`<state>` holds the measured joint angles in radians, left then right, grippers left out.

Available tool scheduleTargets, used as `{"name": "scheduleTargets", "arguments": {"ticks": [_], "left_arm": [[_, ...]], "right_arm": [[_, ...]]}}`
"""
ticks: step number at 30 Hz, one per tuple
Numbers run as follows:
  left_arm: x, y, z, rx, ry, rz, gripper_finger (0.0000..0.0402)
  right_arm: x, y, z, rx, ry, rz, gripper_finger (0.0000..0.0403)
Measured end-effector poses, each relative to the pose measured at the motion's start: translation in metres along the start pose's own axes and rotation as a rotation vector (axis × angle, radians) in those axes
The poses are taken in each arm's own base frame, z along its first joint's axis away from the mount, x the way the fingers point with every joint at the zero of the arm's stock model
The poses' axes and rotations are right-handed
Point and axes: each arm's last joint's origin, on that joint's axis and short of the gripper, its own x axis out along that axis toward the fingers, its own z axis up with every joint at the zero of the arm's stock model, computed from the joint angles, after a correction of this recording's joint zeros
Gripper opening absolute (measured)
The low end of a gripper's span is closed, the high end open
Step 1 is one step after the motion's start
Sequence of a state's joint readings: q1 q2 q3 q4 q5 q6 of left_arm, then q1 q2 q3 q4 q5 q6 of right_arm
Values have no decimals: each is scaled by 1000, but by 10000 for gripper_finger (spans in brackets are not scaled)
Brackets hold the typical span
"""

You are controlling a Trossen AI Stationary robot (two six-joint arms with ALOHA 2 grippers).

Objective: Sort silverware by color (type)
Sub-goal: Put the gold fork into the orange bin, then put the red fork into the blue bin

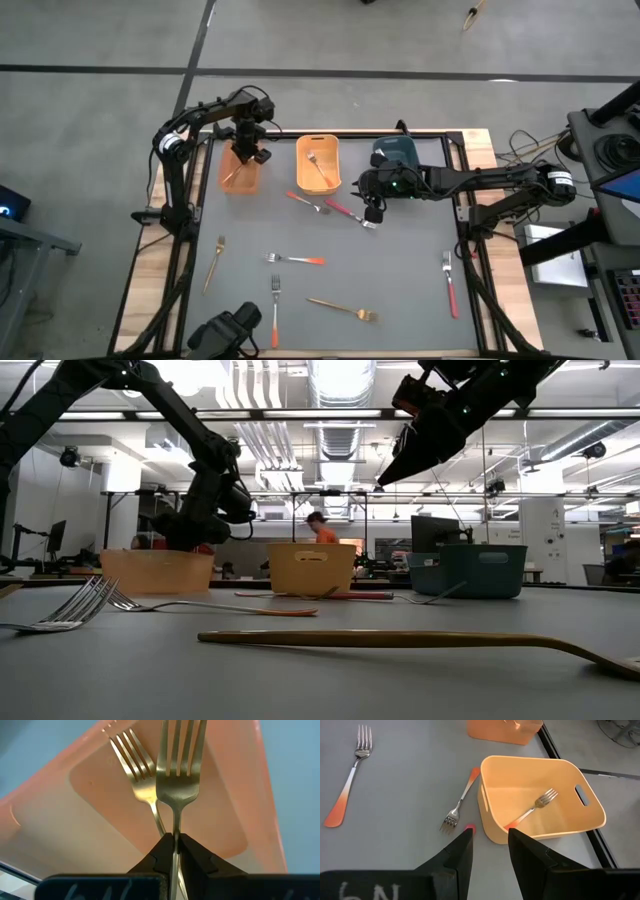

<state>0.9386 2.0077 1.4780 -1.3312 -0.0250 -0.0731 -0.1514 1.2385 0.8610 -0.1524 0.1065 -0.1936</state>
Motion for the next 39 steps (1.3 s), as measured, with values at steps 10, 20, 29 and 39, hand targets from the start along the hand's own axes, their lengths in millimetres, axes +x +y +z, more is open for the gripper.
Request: {"name": "scheduleTargets", "arguments": {"ticks": [10,20,29,39], "left_arm": [[0,0,0,1,0,0,10],[0,0,0,4,1,0,11],[0,0,0,12,2,-1,49],[-14,-1,-10,42,-34,-6,90]], "right_arm": [[0,0,0,0,0,0,116],[0,0,0,0,0,0,116],[0,0,0,0,1,0,116],[0,0,0,0,0,0,116]]}}
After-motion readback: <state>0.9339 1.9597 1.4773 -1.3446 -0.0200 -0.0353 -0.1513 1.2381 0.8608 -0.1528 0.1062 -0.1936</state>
